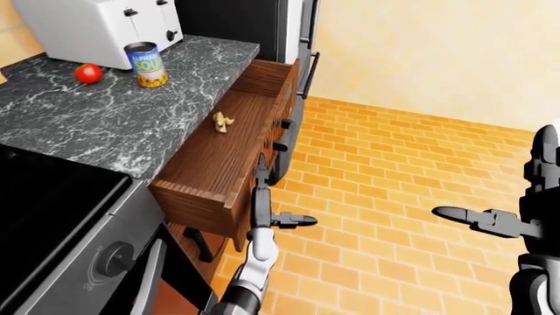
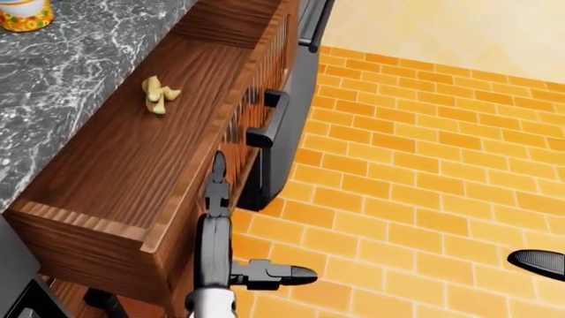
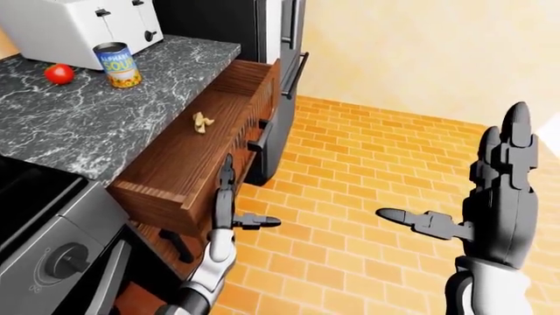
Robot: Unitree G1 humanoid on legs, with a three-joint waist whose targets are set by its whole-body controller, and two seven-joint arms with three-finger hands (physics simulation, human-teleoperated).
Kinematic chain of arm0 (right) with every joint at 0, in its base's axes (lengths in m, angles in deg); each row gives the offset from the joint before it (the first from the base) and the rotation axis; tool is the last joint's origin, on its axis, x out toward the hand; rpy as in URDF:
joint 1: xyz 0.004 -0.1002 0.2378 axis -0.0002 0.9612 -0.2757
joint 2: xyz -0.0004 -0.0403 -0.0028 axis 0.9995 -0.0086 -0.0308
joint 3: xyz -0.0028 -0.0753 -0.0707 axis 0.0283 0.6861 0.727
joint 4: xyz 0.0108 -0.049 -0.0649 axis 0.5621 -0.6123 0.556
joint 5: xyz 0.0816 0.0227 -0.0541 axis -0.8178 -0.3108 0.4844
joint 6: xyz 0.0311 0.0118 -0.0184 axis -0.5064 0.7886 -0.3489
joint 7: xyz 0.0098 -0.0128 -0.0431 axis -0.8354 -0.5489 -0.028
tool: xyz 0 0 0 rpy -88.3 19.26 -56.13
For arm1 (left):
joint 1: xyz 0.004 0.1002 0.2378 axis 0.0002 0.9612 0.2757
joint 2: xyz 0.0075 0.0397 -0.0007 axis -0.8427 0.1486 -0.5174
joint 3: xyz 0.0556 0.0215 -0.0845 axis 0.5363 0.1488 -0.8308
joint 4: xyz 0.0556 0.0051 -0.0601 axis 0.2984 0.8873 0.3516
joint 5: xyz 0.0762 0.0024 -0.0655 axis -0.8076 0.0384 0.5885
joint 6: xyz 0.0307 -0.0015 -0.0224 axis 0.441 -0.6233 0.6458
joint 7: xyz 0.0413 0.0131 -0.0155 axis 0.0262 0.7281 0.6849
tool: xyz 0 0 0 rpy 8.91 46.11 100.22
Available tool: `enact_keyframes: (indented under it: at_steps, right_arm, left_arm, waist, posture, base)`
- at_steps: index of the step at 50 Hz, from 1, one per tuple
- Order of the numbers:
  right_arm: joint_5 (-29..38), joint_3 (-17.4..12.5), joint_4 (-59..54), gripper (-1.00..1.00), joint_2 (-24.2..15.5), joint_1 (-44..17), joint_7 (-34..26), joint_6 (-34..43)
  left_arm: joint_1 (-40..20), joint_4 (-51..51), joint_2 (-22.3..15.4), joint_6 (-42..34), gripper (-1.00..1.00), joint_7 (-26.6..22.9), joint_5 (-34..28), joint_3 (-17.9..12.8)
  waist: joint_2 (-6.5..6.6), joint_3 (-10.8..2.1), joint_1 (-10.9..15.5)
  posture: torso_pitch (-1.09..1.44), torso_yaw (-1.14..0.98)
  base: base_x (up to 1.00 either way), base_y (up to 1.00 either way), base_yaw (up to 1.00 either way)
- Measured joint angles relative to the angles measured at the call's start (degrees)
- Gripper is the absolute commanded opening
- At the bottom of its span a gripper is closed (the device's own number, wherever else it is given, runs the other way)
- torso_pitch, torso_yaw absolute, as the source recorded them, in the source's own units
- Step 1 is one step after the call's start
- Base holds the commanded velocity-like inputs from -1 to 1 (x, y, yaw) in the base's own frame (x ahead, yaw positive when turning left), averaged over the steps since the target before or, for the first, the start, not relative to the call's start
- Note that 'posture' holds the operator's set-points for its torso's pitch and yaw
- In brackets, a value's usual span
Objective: Close the right drawer.
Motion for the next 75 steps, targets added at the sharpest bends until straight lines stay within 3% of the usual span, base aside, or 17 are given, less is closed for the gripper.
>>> enact_keyframes:
  at_steps: [18,27,45,75]
  right_arm:
    - [0.5,0.6,0.2,1.00,-0.1,-0.4,0.3,0.4]
    - [0.5,1.0,-0.1,1.00,-0.2,-0.5,0.2,0.3]
    - [0.4,0.6,-0.7,1.00,0.0,-0.1,0.1,-0.5]
    - [1.0,1.3,-1.2,1.00,-0.1,-0.4,0.2,-0.8]
  left_arm:
    - [-1.2,2.0,-1.1,1.2,1.00,0.6,1.2,-1.1]
    - [-4.4,6.8,-0.8,1.5,1.00,6.8,0.5,-1.4]
    - [-6.4,9.4,-1.8,1.4,1.00,12.8,1.8,-2.9]
    - [-5.7,5.6,-6.7,-2.5,1.00,13.1,6.9,-5.7]
  waist:
    - [0.26,0.00,-0.7]
    - [0.14,-0.01,-1.1]
    - [0.59,-0.44,-1.4]
    - [0.85,-0.96,-1.4]
  posture:
    - [0.00,0.00]
    - [0.00,0.00]
    - [0.00,0.00]
    - [0.00,0.00]
  base:
    - [0.00,0.00,0.00]
    - [0.00,0.00,0.00]
    - [0.00,0.00,0.00]
    - [0.00,0.00,0.00]
